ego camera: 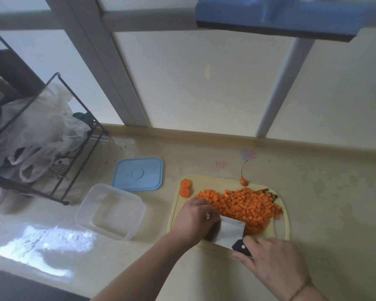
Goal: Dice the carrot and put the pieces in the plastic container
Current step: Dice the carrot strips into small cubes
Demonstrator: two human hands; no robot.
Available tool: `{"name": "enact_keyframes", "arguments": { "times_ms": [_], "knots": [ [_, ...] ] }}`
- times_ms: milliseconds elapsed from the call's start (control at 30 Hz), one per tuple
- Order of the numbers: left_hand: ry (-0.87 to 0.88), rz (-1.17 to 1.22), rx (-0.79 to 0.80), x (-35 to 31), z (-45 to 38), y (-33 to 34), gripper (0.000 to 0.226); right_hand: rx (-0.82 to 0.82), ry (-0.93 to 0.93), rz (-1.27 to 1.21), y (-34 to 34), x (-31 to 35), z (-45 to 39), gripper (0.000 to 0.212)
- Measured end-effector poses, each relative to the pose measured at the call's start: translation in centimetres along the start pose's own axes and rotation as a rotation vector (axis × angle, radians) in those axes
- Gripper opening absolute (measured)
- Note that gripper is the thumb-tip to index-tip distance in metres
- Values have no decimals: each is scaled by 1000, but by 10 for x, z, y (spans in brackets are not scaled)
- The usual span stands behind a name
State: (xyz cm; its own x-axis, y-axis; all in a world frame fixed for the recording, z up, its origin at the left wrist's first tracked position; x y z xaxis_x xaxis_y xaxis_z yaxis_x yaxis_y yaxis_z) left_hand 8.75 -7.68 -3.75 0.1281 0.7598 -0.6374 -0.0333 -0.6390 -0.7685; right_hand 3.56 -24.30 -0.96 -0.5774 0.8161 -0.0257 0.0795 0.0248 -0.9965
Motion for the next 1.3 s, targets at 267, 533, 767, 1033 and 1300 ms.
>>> {"name": "enact_keyframes", "arguments": {
  "times_ms": [267,533,767,1033,1300],
  "knots": [
    [-65,-96,-50,22,-27,-14,8,-54,14,-46,-4,-2,4,60],
    [-293,-153,-105,65,-31,-34,22,21,50,-61,4,-7,9,59],
    [-339,-73,-120,71,-33,-39,26,2,47,-113,1,-11,11,70],
    [-333,148,-551,66,37,-98,24,333,287,-690,36,-13,27,87],
    [-49,219,-361,58,93,-48,18,588,429,-1124,57,-2,14,45]
  ]
}}
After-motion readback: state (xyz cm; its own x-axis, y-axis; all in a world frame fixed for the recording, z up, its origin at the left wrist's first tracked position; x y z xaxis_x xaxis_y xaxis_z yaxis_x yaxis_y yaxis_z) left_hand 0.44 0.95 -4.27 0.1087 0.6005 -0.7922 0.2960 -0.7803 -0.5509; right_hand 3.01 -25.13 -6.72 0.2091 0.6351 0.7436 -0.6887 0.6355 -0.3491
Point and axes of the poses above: each hand's wrist, its own z-axis away from the middle knuckle, its own y-axis out of the palm, x = y × z, the point moved 8 cm from there along -z, towards the middle knuckle, and after that the axes turned 7 degrees about -y, right-handed, at the moved point
